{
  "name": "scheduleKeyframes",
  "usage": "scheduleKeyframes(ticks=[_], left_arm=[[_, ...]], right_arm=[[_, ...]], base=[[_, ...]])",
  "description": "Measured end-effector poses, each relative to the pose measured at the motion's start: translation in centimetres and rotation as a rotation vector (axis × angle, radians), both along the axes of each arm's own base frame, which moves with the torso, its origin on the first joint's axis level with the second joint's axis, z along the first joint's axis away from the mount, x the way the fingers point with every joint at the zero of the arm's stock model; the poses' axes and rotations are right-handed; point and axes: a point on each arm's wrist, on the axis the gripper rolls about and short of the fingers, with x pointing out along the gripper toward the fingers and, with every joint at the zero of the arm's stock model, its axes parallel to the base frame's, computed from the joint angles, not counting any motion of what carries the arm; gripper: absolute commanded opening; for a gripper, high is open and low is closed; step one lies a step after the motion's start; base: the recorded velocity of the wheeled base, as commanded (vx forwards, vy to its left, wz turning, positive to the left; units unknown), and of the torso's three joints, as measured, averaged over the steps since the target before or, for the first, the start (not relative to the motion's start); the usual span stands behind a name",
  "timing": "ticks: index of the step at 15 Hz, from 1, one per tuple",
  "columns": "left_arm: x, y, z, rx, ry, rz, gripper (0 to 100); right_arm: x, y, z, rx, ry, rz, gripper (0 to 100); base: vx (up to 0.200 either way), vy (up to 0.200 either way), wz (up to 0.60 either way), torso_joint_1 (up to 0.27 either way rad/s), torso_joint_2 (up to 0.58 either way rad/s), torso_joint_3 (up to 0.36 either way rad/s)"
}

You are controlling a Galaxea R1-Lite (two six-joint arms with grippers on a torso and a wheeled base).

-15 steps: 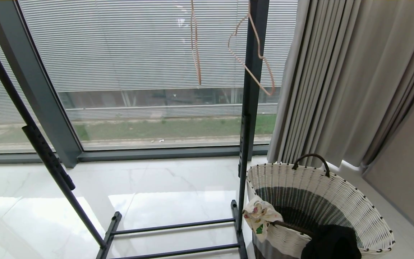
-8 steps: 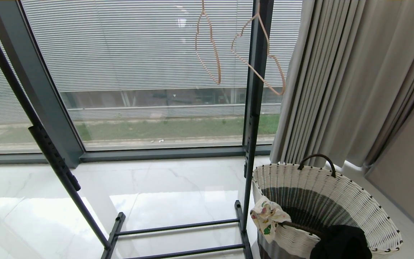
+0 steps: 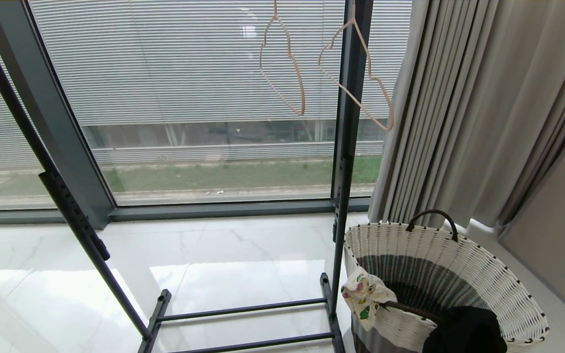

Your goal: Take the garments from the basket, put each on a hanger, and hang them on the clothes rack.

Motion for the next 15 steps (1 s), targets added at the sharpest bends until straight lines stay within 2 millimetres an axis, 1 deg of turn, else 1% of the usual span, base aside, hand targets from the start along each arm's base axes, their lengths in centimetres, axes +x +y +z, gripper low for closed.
scheduleKeyframes(ticks=[2,4,6,8,10,12,15], left_arm=[[0.0,0.0,0.0,0.0,0.0,0.0,100],[0.0,0.0,0.0,0.0,0.0,0.0,100],[0.0,0.0,0.0,0.0,-0.001,0.0,100],[0.0,0.0,0.0,0.0,0.0,0.0,100],[0.0,0.0,0.0,0.0,0.0,0.0,100],[0.0,0.0,0.0,0.0,0.0,0.001,100],[0.0,0.0,0.0,0.0,0.0,0.001,100]], right_arm=[[0.6,-0.1,0.9,-0.077,0.068,0.053,100],[2.1,-0.1,1.9,-0.148,0.185,0.105,100],[4.6,0.2,2.7,-0.219,0.335,0.154,100],[7.8,0.7,3.2,-0.279,0.448,0.194,100],[11.3,1.3,2.9,-0.343,0.547,0.235,100],[14.4,1.9,1.9,-0.391,0.629,0.27,100],[18.1,2.5,0.2,-0.439,0.689,0.294,100]], base=[[0.0,0.0,0.0,0.0,0.0,0.0],[0.0,0.0,0.0,0.0,0.0,0.0],[0.0,0.0,0.0,0.0,0.0,0.0],[0.0,0.0,0.0,0.0,0.0,0.0],[0.0,0.0,0.0,0.0,0.0,0.0],[0.0,0.0,0.0,0.0,0.0,0.0],[0.0,0.0,0.0,0.0,0.0,0.0]])
